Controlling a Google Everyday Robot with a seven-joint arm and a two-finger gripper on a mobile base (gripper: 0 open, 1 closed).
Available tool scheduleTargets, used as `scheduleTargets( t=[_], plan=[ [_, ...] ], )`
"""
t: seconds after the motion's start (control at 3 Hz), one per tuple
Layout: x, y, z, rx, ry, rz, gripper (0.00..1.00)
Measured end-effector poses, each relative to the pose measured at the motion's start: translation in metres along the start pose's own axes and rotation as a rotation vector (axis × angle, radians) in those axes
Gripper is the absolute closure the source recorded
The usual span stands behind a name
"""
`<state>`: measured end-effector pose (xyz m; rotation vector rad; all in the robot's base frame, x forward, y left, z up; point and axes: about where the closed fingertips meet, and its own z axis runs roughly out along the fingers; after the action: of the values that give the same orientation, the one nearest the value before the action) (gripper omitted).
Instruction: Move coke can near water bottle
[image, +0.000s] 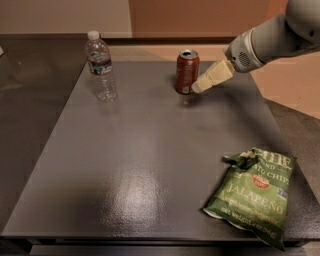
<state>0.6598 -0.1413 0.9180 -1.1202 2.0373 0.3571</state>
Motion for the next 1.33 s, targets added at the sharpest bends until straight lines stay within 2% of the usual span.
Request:
scheduleTargets(
  t=[0.67, 1.33],
  plan=[
    [-0.025, -0.008, 0.04, 0.011, -0.096, -0.003, 0.0],
    [-0.04, -0.01, 0.067, -0.029, -0.175, 0.015, 0.0]
  ],
)
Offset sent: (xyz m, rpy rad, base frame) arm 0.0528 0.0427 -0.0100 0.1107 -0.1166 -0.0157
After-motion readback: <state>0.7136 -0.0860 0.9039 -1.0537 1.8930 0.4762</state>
